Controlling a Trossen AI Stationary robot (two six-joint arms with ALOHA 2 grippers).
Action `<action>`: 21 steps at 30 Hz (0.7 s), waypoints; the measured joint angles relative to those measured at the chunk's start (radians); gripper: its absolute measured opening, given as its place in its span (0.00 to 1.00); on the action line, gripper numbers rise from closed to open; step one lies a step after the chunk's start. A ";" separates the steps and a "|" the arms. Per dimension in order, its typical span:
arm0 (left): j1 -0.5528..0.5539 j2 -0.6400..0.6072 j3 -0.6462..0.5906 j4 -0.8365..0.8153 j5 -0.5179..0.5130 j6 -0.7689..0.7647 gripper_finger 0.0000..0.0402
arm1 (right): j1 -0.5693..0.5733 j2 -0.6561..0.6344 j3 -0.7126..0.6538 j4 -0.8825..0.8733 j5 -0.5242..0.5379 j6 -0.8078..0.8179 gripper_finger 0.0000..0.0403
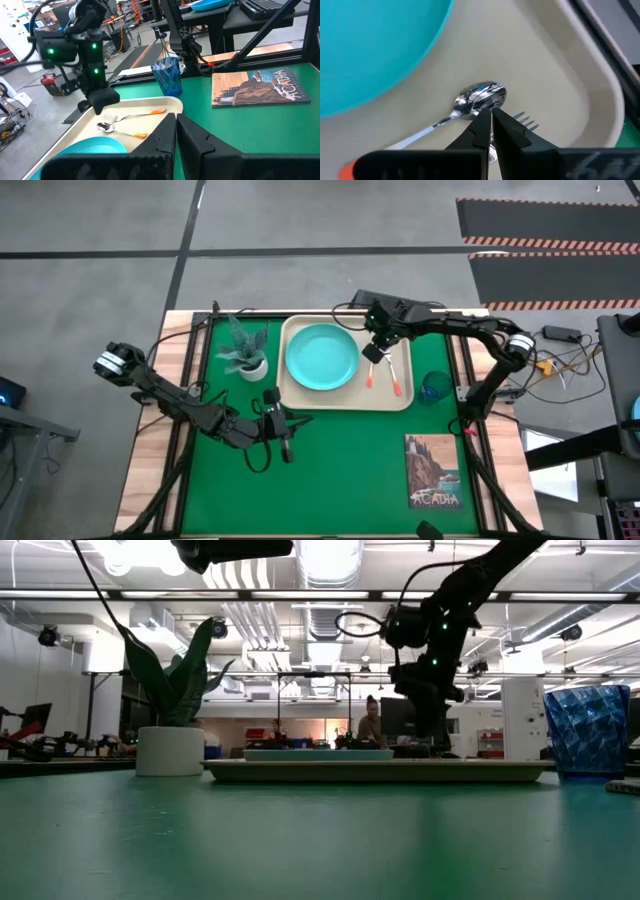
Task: Pick and place plate/cup/fork/spoon on tray
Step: Adjust the orange spoon on the light white tray
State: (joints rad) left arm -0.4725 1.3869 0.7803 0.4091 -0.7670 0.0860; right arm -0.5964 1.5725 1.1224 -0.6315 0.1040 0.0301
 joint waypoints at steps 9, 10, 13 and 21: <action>0.000 0.000 0.000 0.000 0.000 0.000 0.00 | 0.000 -0.005 -0.062 0.024 0.001 0.025 0.03; 0.000 0.000 0.000 0.000 0.000 0.000 0.00 | 0.000 0.003 -0.072 0.027 0.001 0.025 0.03; 0.000 0.000 0.000 0.000 0.000 0.000 0.00 | 0.000 0.022 -0.103 0.078 0.001 0.027 0.03; 0.002 0.000 0.000 0.000 0.000 0.004 0.00 | -0.002 0.077 -0.127 0.160 0.003 0.032 0.03</action>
State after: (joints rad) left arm -0.4706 1.3869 0.7807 0.4095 -0.7670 0.0898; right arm -0.5983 1.6496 0.9955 -0.4718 0.1069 0.0625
